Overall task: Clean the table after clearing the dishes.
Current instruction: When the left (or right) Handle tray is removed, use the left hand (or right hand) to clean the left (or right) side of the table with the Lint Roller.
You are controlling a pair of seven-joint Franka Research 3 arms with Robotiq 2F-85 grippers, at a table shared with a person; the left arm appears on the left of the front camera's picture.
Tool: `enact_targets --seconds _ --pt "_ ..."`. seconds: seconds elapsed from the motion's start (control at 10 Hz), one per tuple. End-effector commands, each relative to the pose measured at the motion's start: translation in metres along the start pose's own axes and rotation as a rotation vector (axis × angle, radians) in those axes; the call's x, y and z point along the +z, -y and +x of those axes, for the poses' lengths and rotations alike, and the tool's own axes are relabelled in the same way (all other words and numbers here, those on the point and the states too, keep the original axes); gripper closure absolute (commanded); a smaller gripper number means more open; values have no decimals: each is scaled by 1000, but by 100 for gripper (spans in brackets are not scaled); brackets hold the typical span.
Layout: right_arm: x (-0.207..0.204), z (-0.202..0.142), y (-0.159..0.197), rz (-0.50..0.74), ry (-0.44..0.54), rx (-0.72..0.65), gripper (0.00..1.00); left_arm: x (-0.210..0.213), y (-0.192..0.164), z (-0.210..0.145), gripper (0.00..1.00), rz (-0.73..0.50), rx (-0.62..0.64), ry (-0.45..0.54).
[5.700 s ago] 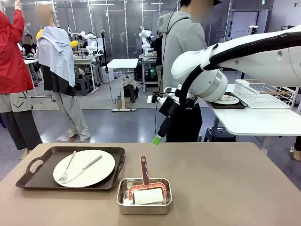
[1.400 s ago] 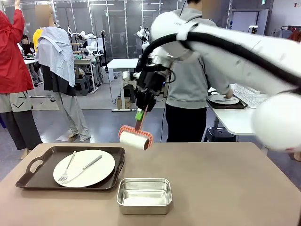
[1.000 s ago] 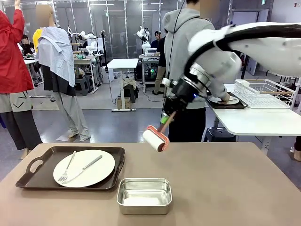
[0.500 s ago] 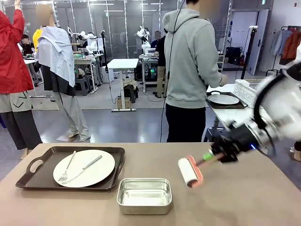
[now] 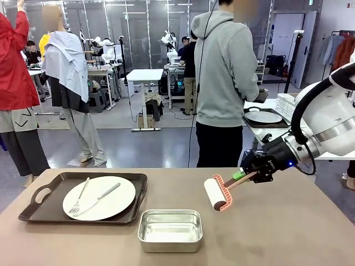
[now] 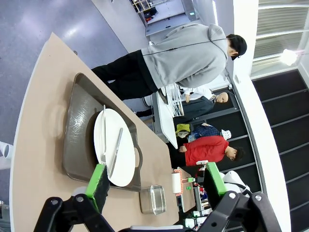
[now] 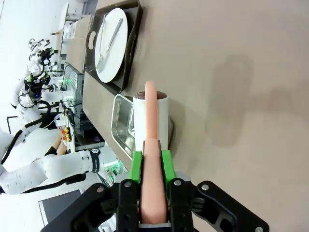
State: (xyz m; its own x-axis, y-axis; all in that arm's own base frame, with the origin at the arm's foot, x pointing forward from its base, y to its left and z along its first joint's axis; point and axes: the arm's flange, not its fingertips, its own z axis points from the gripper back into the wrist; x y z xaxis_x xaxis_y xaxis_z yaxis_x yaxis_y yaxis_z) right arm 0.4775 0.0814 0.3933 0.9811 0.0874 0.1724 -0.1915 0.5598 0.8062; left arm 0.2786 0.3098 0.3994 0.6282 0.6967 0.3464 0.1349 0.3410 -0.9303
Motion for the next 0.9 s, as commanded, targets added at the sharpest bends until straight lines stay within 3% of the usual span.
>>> enact_targets --seconds 0.0,0.1,0.2,0.3,0.8 --pt "0 -1 5 -18 -13 -24 95 4 0 -1 0 -16 -1 3" --pt "0 -1 5 -18 -13 -24 95 4 0 -1 0 -16 -1 3" --pt "-1 1 2 -2 -3 -3 80 4 0 -1 0 -16 -1 3" --pt "-15 4 6 -54 102 -89 80 4 0 -1 0 -16 -1 3" --pt "-58 14 21 -123 89 -247 80 4 0 -1 0 -16 -1 3"
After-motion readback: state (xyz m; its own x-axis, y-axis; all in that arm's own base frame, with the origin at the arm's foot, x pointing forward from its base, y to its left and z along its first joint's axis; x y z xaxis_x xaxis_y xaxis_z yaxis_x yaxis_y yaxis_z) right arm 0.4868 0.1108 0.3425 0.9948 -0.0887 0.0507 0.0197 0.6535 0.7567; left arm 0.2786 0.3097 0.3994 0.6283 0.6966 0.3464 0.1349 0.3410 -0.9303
